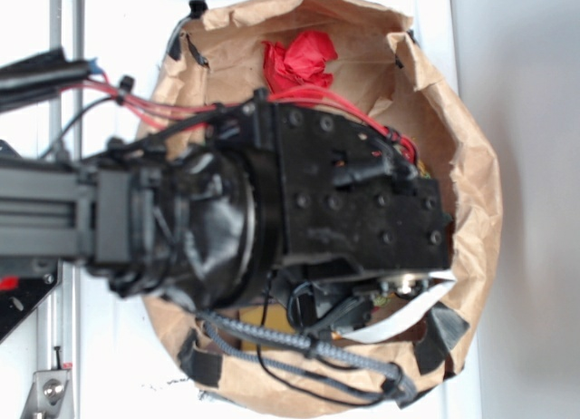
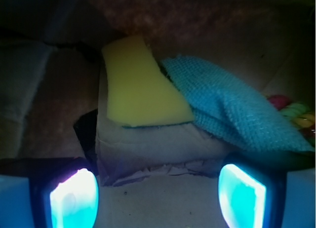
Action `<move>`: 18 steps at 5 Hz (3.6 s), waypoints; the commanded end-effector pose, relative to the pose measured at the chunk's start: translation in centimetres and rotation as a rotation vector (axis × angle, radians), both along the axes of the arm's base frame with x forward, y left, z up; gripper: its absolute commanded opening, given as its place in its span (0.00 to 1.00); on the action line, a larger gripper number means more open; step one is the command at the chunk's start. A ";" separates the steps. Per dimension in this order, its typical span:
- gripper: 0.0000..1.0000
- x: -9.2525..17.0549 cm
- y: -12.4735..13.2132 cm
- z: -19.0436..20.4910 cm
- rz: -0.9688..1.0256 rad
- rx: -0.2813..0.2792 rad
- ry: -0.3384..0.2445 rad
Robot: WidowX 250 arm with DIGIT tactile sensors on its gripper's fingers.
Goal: Grab the green sponge.
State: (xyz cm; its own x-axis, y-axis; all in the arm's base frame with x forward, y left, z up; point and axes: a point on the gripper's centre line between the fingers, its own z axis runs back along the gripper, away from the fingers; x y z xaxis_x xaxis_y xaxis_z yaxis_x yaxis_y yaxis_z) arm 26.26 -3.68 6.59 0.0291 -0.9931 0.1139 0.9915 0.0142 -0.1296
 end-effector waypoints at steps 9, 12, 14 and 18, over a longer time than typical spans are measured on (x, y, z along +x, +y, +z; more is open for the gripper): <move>1.00 -5.3 -6.1 0.1 -0.323 -0.189 0.098; 1.00 -5.1 -7.5 -0.3 -0.377 -0.328 0.039; 1.00 -4.2 -6.8 -0.6 -0.287 -0.322 -0.001; 0.22 -3.9 -7.0 -2.6 -0.297 -0.263 0.050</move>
